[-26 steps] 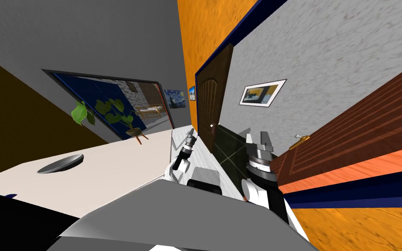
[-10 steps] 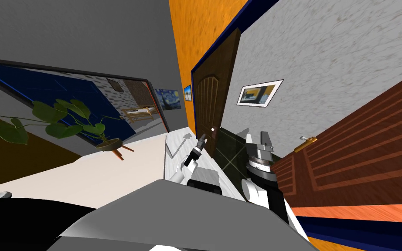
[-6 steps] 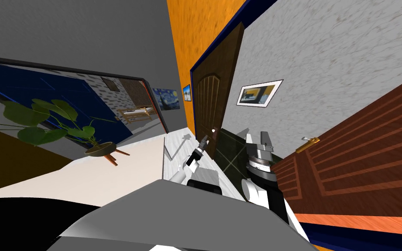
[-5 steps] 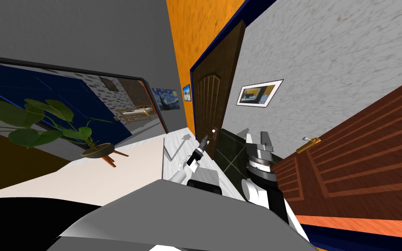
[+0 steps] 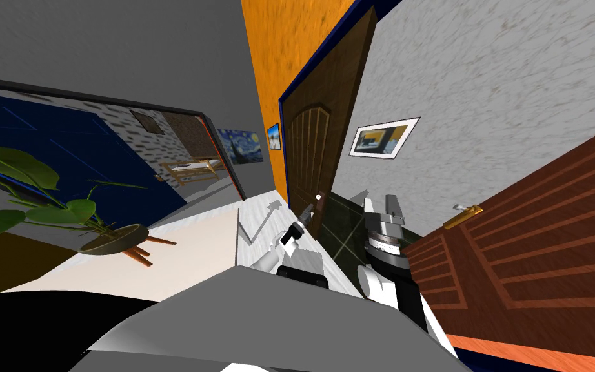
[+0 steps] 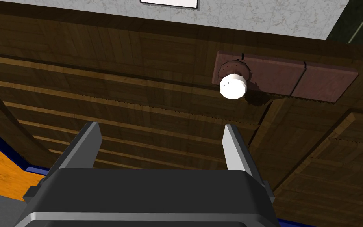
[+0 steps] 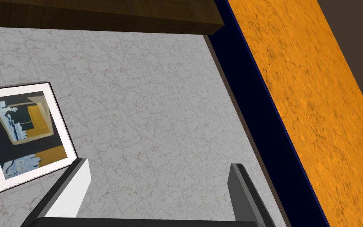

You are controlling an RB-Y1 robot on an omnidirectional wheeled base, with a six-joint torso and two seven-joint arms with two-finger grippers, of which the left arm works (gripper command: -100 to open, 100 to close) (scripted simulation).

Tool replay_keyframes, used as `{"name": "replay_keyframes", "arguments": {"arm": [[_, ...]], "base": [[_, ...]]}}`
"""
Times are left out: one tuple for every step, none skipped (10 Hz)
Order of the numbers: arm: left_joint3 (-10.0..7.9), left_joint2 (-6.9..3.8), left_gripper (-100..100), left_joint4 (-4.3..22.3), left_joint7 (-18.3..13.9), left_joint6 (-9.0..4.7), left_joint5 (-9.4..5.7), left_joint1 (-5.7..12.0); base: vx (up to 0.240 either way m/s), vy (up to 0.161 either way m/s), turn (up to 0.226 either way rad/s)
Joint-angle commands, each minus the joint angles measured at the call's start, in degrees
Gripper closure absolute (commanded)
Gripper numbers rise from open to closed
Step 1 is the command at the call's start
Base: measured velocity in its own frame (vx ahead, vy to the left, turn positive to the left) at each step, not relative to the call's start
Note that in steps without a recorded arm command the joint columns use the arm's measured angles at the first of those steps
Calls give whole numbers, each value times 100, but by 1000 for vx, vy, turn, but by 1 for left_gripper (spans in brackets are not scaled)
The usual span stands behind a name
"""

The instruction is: Push the door open

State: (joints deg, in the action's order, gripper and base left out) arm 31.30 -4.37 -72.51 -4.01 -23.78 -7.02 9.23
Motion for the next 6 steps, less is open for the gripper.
{"name": "replay_keyframes", "arguments": {"arm": [[77, 34, -100, 200, 12, 0, -38, 110], [123, 48, -100, 293, 21, 12, -59, 165], [169, 62, -100, 386, 29, 24, -81, 220], [260, 91, -100, 570, 45, 48, -124, 327], [260, 91, -100, 570, 45, 48, -124, 327], [260, 91, -100, 570, 45, 48, -124, 327]], "base": [[70, 74, -28], [73, 68, -54], [32, 10, 48], [35, 5, 68], [30, 3, 37], [-4, -1, -19]]}}
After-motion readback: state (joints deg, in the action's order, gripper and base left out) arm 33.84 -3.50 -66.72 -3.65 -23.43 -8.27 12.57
